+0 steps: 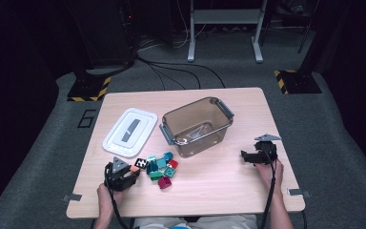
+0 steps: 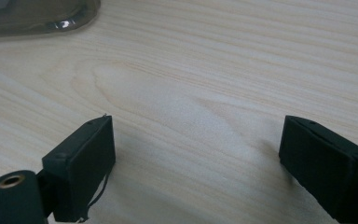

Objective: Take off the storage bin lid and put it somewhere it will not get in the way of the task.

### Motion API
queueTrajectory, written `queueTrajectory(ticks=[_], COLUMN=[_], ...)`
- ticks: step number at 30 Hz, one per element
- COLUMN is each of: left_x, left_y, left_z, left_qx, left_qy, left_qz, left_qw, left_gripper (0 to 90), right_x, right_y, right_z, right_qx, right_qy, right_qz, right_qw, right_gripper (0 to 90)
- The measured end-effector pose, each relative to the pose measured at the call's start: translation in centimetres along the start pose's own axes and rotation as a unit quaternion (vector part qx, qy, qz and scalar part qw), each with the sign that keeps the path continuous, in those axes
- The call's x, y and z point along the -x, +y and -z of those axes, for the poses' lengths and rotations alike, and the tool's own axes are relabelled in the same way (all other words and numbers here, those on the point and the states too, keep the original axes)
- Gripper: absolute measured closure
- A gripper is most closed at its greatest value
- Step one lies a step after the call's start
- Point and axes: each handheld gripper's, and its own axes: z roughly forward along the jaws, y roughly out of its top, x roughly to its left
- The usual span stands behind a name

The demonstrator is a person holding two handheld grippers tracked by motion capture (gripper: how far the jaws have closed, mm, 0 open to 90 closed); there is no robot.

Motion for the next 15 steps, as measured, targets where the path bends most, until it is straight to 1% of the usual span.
queueTrajectory(ticks=[3, 4, 8, 12, 13, 14, 15], left_x=[-0.2, -0.2, -0.3, -0.4, -0.4, -0.4, -0.4], left_y=[-0.1, -0.1, 0.1, 0.5, 0.6, 0.8, 0.9], left_z=[0.1, 0.2, 0.4, 0.8, 0.8, 0.9, 1.0], left_qx=[-0.001, -0.001, -0.001, -0.002, 0.000, -0.003, -0.002], left_qy=[-0.004, -0.002, -0.004, -0.013, -0.014, -0.016, -0.018], left_qz=[0.003, 0.004, -0.003, -0.005, -0.001, -0.006, -0.005], left_qw=[1.0000, 1.0000, 1.0000, 0.9999, 0.9999, 0.9998, 0.9998], left_gripper=[58.2, 58.3, 58.5, 58.5, 58.6, 58.6, 58.6], right_x=[0.0, 0.0, 0.0, 0.0, 0.0, 0.0, 0.0], right_y=[0.0, 0.0, 0.0, 0.0, 0.0, 0.0, 0.0], right_z=[0.0, 0.0, 0.0, 0.0, 0.0, 0.0, 0.0], right_qx=[0.000, 0.000, 0.000, 0.000, 0.000, 0.000, 0.000], right_qy=[0.000, 0.000, 0.000, -0.001, 0.000, 0.000, 0.000], right_qz=[0.000, 0.000, 0.000, 0.001, 0.000, 0.000, 0.000], right_qw=[1.0000, 1.0000, 1.0000, 1.0000, 1.0000, 1.0000, 1.0000], right_gripper=[10.0, 10.0, 10.0, 10.0, 10.0, 10.0, 10.0])
